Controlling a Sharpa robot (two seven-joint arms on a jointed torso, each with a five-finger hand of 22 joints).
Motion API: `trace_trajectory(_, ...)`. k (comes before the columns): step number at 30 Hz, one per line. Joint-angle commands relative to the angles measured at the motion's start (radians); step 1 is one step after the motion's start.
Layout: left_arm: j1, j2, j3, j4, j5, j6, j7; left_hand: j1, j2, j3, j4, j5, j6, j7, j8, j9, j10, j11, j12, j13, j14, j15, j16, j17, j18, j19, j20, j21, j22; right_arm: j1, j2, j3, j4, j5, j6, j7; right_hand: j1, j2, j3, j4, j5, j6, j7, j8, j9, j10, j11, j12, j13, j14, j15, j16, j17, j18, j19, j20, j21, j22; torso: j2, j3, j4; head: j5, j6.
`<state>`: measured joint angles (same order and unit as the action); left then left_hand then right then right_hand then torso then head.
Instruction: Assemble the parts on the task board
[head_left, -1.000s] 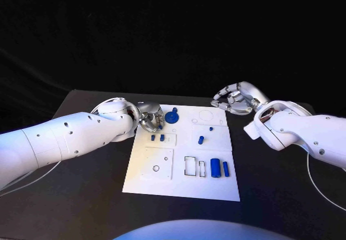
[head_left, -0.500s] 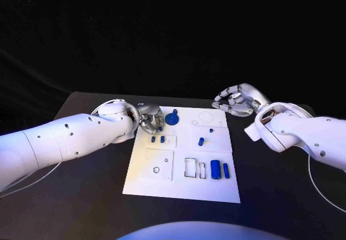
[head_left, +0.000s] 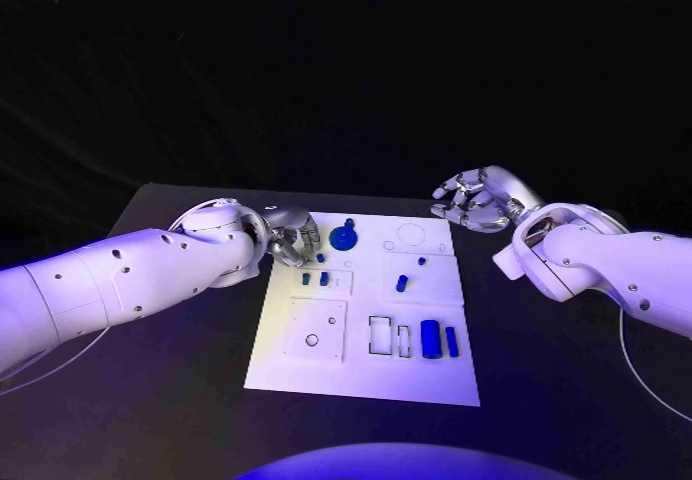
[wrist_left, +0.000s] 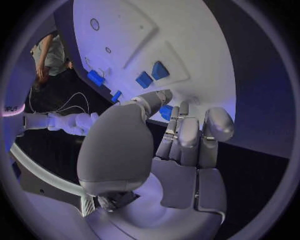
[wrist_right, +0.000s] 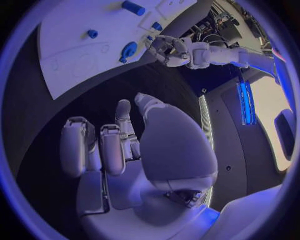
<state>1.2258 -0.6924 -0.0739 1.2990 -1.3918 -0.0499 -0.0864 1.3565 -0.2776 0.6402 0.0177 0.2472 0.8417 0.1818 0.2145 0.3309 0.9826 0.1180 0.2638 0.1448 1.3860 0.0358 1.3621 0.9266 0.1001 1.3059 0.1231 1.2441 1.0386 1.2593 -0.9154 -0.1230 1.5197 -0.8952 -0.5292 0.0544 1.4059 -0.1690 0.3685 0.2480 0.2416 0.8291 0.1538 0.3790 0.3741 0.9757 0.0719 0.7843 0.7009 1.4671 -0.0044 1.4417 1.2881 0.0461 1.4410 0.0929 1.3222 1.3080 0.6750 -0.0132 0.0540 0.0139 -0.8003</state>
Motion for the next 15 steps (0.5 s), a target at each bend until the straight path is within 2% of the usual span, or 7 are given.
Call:
trace_trajectory(1,0.004,-0.024,0.011,0.021,0.102,-0.035,0.045,0.011,0.001,-0.002,-0.005,0.004,-0.007,-0.001,-0.007,-0.001,-0.007,0.0,-0.003,-0.001,-0.007,-0.002,-0.005,-0.002,0.014,-0.004,-0.001,-0.002,-0.001,-0.001,0.001,0.0,-0.01,-0.113,0.066,-0.03,0.02,-0.031,0.075,-0.014,-0.025,0.009,0.002,-0.013,-0.009,0.025,-0.001,-0.15,-0.121,0.034,-0.003,-0.012,-0.014,0.018,-0.01,0.004,-0.02,0.096,-0.001,-0.0006,0.0007,-0.003,0.0)
trace_trajectory(3,0.008,-0.04,0.017,0.029,0.161,-0.058,0.067,0.01,0.0,-0.004,-0.005,0.003,-0.006,0.001,-0.006,-0.001,-0.011,0.002,-0.005,-0.002,-0.009,0.0,-0.006,-0.006,0.016,-0.007,0.0,-0.006,-0.007,-0.001,0.002,0.0,-0.015,-0.16,0.095,-0.043,0.02,-0.031,0.075,-0.014,-0.025,0.009,0.002,-0.013,-0.009,0.025,-0.001,-0.15,-0.121,0.034,-0.003,-0.012,-0.014,0.018,-0.01,0.004,-0.02,0.096,-0.001,-0.0004,0.0013,-0.004,-0.001)
trace_trajectory(4,0.011,-0.049,0.02,0.033,0.205,-0.075,0.083,0.005,0.002,-0.016,-0.001,0.002,-0.004,0.005,-0.004,-0.002,-0.033,0.008,-0.009,-0.005,-0.052,0.005,-0.044,-0.096,0.031,-0.054,0.005,-0.061,-0.085,-0.001,0.003,0.0,-0.017,-0.191,0.114,-0.052,0.023,-0.043,0.097,-0.021,-0.038,0.01,0.007,-0.021,-0.014,0.023,0.0,-0.209,-0.168,0.034,0.003,-0.014,-0.016,0.019,-0.012,0.006,-0.026,0.094,-0.002,0.0003,0.0016,-0.006,0.001)
trace_trajectory(6,0.02,-0.066,0.025,0.038,0.326,-0.115,0.132,-0.003,0.006,-0.024,0.007,0.002,0.001,0.007,-0.002,-0.003,-0.029,0.01,-0.002,-0.004,-0.053,0.007,-0.042,-0.095,0.032,-0.056,0.007,-0.064,-0.088,-0.002,0.006,0.0,-0.023,-0.267,0.155,-0.071,0.037,-0.053,0.133,-0.034,-0.041,0.026,0.014,-0.024,-0.016,-0.02,0.018,-0.305,-0.233,0.031,0.009,-0.026,-0.042,0.016,-0.004,0.01,-0.015,0.1,-0.002,0.001,0.0016,-0.008,0.003)
trace_trajectory(7,0.023,-0.075,0.026,0.04,0.402,-0.136,0.162,-0.003,0.011,-0.028,0.012,0.003,0.005,0.01,0.0,-0.003,-0.035,0.013,0.003,-0.004,-0.091,0.01,-0.073,-0.168,0.045,-0.098,0.01,-0.114,-0.156,-0.003,0.009,0.0,-0.026,-0.311,0.177,-0.081,0.027,-0.067,0.161,-0.04,-0.049,0.037,0.018,-0.036,-0.022,0.023,0.03,-0.37,-0.295,0.032,0.014,-0.027,-0.045,0.016,-0.002,0.017,-0.015,0.101,-0.001,0.0013,0.001,-0.011,0.004)
trace_trajectory(11,0.031,-0.105,0.029,0.056,0.731,-0.182,0.282,0.003,0.031,-0.037,0.028,0.003,0.028,0.019,0.012,-0.006,-0.045,0.02,0.03,-0.001,-0.237,0.016,-0.184,-0.391,0.085,-0.244,0.018,-0.285,-0.371,-0.014,0.022,0.0,-0.032,-0.488,0.233,-0.125,0.013,-0.088,0.194,-0.076,-0.068,0.066,0.008,-0.054,-0.03,0.072,0.017,-0.472,-0.39,0.033,0.014,-0.029,-0.05,0.014,0.006,0.018,-0.004,0.111,0.0,0.0002,-0.0013,-0.041,0.01)
trace_trajectory(15,0.033,-0.13,0.027,0.084,0.997,-0.188,0.372,0.003,0.041,-0.043,0.037,0.002,0.045,0.009,0.024,-0.004,-0.01,0.01,0.07,0.01,-0.265,0.01,-0.199,-0.409,0.086,-0.26,0.015,-0.309,-0.384,-0.027,0.036,0.0,-0.032,-0.62,0.249,-0.161,-0.004,-0.1,0.199,-0.089,-0.079,0.074,0.006,-0.065,-0.034,0.086,0.019,-0.511,-0.427,0.033,0.014,-0.031,-0.054,0.013,0.009,0.018,0.0,0.115,0.0,0.0,-0.0002,-0.058,0.011)
